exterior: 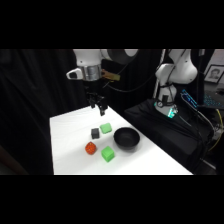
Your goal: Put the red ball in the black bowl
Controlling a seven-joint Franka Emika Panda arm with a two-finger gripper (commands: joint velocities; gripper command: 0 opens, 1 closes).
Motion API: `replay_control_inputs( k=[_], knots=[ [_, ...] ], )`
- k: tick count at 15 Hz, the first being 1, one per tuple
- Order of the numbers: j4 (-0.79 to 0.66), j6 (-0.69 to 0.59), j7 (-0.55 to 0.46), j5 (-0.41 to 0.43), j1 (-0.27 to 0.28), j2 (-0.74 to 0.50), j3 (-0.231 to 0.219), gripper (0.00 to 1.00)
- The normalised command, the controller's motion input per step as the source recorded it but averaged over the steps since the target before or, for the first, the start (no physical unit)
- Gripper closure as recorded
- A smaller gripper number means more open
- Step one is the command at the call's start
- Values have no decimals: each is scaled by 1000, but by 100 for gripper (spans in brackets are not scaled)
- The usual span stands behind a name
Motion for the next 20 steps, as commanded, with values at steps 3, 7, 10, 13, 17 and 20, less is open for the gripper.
replay_control_inputs(
  k=[3,7,10,13,17,20],
  knots=[
    [118,-12,19,11,-37,90,11,0],
    [245,75,34,17,-58,181,-14,0],
    [293,164,-33,111,-76,235,-6,0],
    [291,175,-76,165,-71,265,18,0],
    [269,178,-92,138,-60,280,36,0],
    [273,187,-54,71,-45,320,35,0]
  ],
)
